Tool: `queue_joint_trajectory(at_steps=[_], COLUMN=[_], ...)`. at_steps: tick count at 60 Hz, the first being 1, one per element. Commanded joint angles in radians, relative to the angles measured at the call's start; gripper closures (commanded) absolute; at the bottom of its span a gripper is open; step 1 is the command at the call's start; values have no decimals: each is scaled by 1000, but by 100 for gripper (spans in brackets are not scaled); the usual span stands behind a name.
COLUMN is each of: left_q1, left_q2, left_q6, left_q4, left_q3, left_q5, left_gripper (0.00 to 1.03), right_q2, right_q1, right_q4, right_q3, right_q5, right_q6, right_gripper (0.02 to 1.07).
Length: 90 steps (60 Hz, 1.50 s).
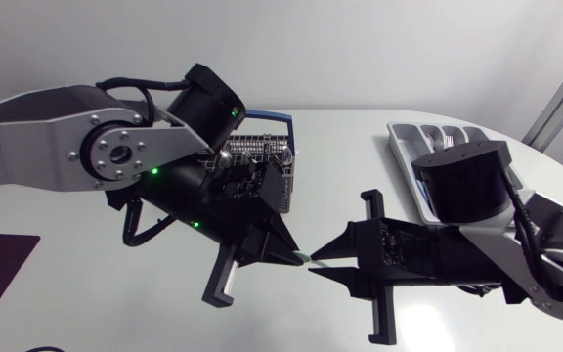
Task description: Unload the cutlery basket into the drawer organizer.
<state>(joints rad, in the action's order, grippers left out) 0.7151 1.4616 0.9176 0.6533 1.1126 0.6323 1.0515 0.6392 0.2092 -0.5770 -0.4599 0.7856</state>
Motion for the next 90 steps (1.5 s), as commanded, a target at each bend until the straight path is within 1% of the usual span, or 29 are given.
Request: queue_joint_trajectory(at_steps=[1,13,16,18,26,45,46,50,54,56,62,65,69,72,75,79,86,90], left_q1=[-6,-5,-5,-5,-5,-14,-14,-20,-20,-22,-20,-23,-26,-28,-31,-36,-54,-80], left_q2=[-1,-1,-1,-1,-1,-3,-3,-3,-3,-3,-1,-1,-1,-1,-1,-1,3,16], left_q6=[26,26,26,26,26,26,26,23,20,20,12,6,0,-8,-11,-16,-52,-108], left_q4=[3,3,3,3,3,3,2,-1,-1,-1,-1,-1,0,0,0,0,-1,-32], left_q3=[30,29,29,30,30,30,32,36,39,39,47,55,61,69,75,78,108,125], left_q5=[20,20,21,21,21,21,21,21,21,21,20,20,20,18,18,18,6,-11], left_gripper=[100,100,100,100,100,99,98,84,75,68,51,41,34,24,16,11,10,9], right_q2=[18,27,31,31,31,38,38,35,31,31,31,31,31,30,28,25,24,22], right_q1=[10,10,11,10,10,11,11,11,11,11,14,16,16,16,16,19,19,11], right_q4=[-4,-28,-31,-41,-90,-79,-77,-71,-68,-68,-67,-65,-65,-62,-59,-54,-54,-56], right_q3=[-12,-1,2,5,19,25,25,25,25,25,28,28,29,29,29,32,39,40], right_q5=[1,20,20,21,47,55,55,55,55,55,55,55,55,55,55,55,72,93], right_q6=[-14,-19,-19,-19,-20,-22,-22,-22,-22,-22,-22,-22,-22,-23,-26,-28,-26,-26], right_gripper=[83,83,84,86,101,101,101,101,101,101,101,101,101,101,101,101,101,101])
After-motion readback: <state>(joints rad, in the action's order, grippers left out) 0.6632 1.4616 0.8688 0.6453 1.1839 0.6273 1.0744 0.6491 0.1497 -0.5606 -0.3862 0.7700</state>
